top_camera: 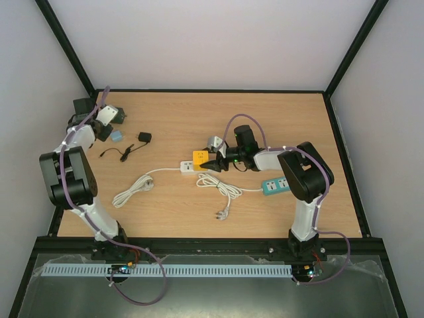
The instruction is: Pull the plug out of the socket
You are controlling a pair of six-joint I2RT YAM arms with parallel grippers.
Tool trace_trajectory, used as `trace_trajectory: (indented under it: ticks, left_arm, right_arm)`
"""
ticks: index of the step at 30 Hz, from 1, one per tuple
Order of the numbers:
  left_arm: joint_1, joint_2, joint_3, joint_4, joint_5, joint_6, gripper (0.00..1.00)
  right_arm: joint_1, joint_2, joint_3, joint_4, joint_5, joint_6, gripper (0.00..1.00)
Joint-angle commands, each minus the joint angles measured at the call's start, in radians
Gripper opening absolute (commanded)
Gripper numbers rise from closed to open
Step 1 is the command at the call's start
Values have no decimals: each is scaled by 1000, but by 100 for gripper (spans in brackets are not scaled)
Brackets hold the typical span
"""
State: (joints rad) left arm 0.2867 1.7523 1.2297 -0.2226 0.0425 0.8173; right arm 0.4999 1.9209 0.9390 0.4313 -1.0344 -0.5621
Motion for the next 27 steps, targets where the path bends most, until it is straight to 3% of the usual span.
trace_trajectory:
  ticks: [1, 13, 27]
  left_arm:
    - [5, 62, 51, 64, -143, -13, 19]
    - [6, 170, 73, 108, -261, 25, 22]
    - [-6, 230, 72, 128, -265, 18, 27]
  right_arm:
    - [9, 75, -27, -130, 122, -25, 23]
    - [9, 76, -25, -132, 123, -23, 23]
    - [9, 78, -23, -132, 124, -19, 23]
